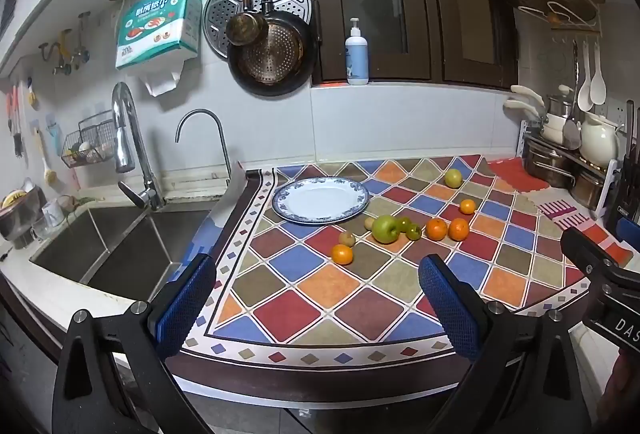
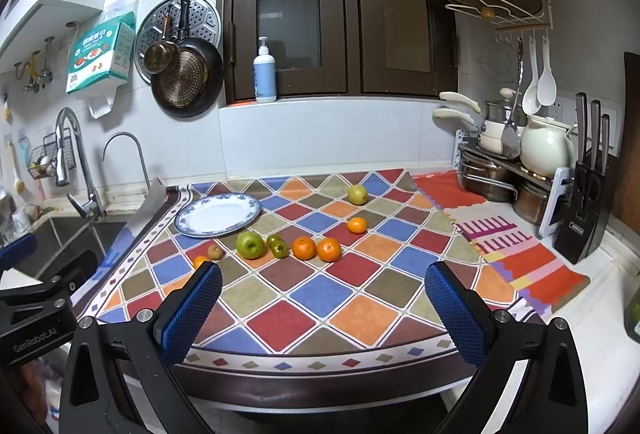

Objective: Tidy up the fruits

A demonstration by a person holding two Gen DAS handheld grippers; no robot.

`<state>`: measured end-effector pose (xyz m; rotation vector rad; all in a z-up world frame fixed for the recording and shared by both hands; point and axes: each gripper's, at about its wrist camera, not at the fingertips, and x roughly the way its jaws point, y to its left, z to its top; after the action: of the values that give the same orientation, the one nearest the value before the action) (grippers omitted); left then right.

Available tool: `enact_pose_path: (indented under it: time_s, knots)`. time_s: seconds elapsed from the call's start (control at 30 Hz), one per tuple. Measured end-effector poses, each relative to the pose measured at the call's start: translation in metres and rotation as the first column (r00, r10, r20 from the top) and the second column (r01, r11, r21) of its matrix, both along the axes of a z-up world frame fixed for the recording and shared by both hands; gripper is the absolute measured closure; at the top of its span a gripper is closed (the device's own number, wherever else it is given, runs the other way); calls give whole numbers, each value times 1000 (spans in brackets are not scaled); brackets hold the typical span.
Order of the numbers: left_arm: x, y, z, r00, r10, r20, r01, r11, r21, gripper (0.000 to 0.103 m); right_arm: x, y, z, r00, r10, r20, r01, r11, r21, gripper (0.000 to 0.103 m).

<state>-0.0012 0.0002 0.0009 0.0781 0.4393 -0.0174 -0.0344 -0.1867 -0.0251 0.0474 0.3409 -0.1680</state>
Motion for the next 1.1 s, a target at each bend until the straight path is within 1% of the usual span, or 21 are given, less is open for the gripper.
enact_pose_path:
  time_s: [1.1]
  knots:
    - [-1,-2,-1,1000,-1,-1,1,1000,4,0,5,5,-3,1000,13,-10,-13,1000,6,1]
